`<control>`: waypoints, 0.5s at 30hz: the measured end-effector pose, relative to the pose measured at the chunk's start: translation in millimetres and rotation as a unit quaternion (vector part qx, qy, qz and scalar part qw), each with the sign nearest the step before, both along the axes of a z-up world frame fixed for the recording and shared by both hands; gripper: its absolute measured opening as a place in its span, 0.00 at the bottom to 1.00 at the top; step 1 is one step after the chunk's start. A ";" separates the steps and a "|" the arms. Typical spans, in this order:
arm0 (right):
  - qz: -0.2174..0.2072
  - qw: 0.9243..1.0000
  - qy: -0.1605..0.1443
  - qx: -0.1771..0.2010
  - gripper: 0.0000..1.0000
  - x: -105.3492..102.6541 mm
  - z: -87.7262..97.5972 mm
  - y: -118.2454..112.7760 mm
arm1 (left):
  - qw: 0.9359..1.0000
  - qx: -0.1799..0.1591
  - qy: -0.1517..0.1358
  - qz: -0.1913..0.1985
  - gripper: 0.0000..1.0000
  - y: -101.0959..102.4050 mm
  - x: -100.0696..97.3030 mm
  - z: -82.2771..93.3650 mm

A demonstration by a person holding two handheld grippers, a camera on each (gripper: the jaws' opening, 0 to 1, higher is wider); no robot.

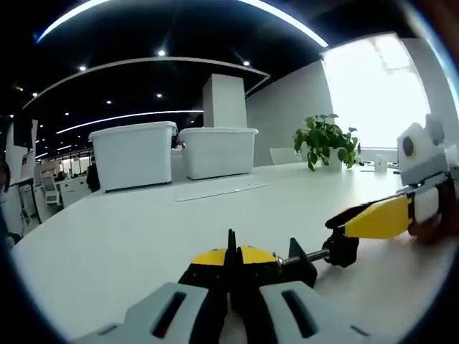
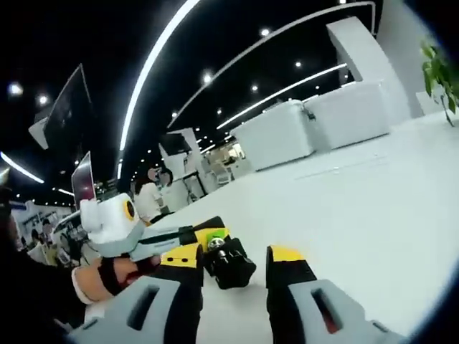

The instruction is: Clamp the fixed fixture on the desktop, loosen the retaining clip, secure it to the edge of the desk, and tighten the retaining clip.

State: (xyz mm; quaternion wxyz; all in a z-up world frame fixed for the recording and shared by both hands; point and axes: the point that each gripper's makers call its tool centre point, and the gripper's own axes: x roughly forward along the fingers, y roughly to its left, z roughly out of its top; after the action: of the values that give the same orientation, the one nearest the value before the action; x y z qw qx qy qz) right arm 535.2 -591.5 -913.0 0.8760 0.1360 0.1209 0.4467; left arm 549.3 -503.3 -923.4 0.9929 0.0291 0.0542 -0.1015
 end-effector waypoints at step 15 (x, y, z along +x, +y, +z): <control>0.008 0.998 0.065 -0.003 0.23 -0.2 -13.3 5.8 | 1.000 0.004 -0.001 -0.002 0.04 -0.4 -0.9 0.1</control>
State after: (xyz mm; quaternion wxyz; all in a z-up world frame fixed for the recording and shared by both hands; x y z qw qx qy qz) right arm 535.0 -585.7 -926.3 0.8629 0.1616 0.1800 0.4438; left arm 548.4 -503.6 -923.3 0.9927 0.0333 0.0534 -0.1032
